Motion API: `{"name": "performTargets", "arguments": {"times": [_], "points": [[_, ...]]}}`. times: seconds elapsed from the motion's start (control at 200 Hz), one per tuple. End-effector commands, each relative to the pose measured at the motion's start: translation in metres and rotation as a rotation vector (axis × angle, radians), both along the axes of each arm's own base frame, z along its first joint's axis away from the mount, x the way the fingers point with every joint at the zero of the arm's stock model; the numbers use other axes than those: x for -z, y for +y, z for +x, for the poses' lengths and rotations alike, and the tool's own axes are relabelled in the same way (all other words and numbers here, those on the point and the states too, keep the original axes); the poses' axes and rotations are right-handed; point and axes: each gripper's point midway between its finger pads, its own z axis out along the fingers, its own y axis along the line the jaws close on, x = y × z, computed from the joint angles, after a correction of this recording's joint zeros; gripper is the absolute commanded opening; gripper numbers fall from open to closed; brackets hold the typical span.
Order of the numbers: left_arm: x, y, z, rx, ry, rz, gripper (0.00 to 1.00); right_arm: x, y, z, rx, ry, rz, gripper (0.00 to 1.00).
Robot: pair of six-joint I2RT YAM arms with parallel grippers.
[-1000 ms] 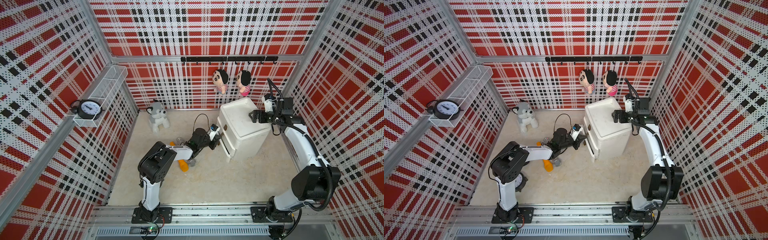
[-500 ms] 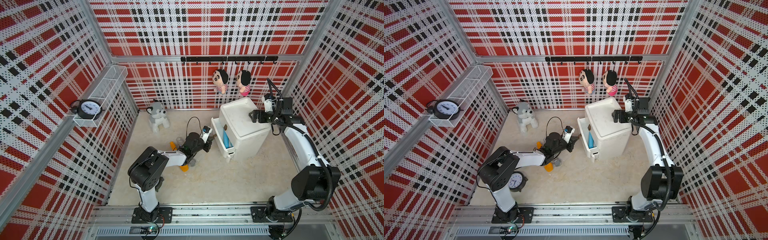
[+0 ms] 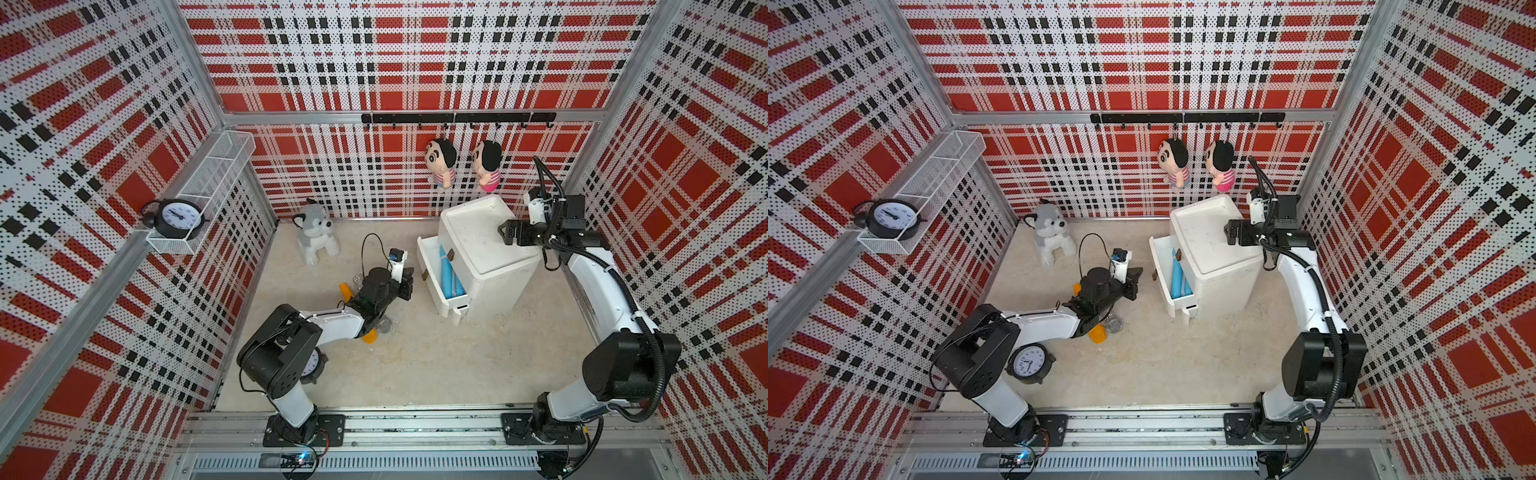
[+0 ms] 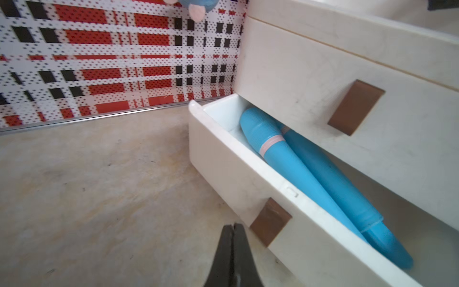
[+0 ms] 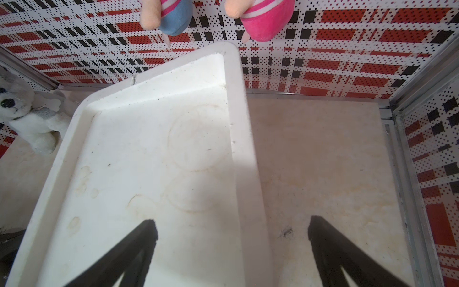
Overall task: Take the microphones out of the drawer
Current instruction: Open the drawer in the storage box.
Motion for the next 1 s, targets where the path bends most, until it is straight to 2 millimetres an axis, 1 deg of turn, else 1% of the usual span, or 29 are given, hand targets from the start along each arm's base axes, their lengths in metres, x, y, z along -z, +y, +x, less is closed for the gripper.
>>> {"name": "performTargets", "arguments": {"times": [0.0,0.06,0.145,0.185,0.21,0.235,0.266,0.286,0.296,0.301,0.306,0.311,0.331,0.401,0.531,0.576,0.742,0.817,0.862,0.992], "points": [[-0.001,0.018,0.001,-0.077,0.022,-0.005,0.00,0.040,0.005,-0.017,-0.007,0.149,-0.002,1.00],[-0.003,0.016,-0.001,-0.064,0.032,-0.009,0.00,0.040,0.005,-0.017,-0.007,0.149,-0.001,1.00],[-0.009,0.001,-0.006,0.014,0.056,-0.031,0.00,0.040,0.005,-0.018,-0.010,0.150,0.000,1.00],[-0.012,-0.005,-0.004,0.023,0.078,-0.043,0.09,0.040,0.005,-0.018,-0.008,0.149,0.000,1.00],[-0.013,-0.010,-0.003,0.038,0.098,-0.051,0.20,0.040,0.005,-0.018,-0.009,0.150,-0.001,1.00],[-0.014,-0.015,-0.002,0.058,0.116,-0.060,0.33,0.039,0.006,-0.018,-0.011,0.149,0.001,1.00],[-0.014,-0.022,0.000,0.077,0.144,-0.064,0.43,0.040,0.006,-0.018,-0.010,0.149,0.001,1.00],[-0.014,-0.026,0.002,0.089,0.162,-0.066,0.61,0.040,0.006,-0.018,-0.010,0.150,0.001,1.00],[-0.015,-0.029,0.002,0.096,0.171,-0.068,0.84,0.040,0.006,-0.018,-0.010,0.151,0.001,1.00],[-0.014,-0.030,0.002,0.100,0.174,-0.068,0.93,0.040,0.006,-0.018,-0.010,0.150,0.001,1.00],[-0.015,-0.031,0.003,0.103,0.176,-0.067,0.97,0.040,0.006,-0.018,-0.011,0.150,0.001,1.00],[-0.015,-0.033,0.003,0.107,0.180,-0.068,1.00,0.040,0.006,-0.018,-0.010,0.149,0.001,1.00],[-0.014,-0.037,0.004,0.115,0.198,-0.067,0.98,0.040,0.006,-0.018,-0.010,0.150,0.001,1.00],[-0.014,-0.049,0.009,0.121,0.237,-0.057,0.98,0.040,0.006,-0.019,-0.011,0.151,0.002,1.00],[-0.020,-0.063,0.017,0.098,0.286,-0.063,0.98,0.040,0.005,-0.019,-0.011,0.150,0.000,1.00],[-0.018,-0.067,0.021,0.081,0.329,-0.069,0.98,0.040,0.006,-0.019,-0.012,0.149,0.001,1.00],[-0.007,-0.068,0.035,-0.011,0.438,-0.028,0.98,0.038,0.006,-0.020,-0.012,0.144,0.001,1.00],[0.000,-0.072,0.038,-0.022,0.486,-0.009,0.98,0.037,0.006,-0.020,-0.012,0.143,0.001,1.00],[0.006,-0.071,0.040,-0.047,0.510,0.010,0.98,0.037,0.006,-0.019,-0.012,0.142,0.001,1.00],[0.014,-0.068,0.043,-0.099,0.541,0.041,0.98,0.037,0.005,-0.020,-0.010,0.142,-0.001,1.00]]}}
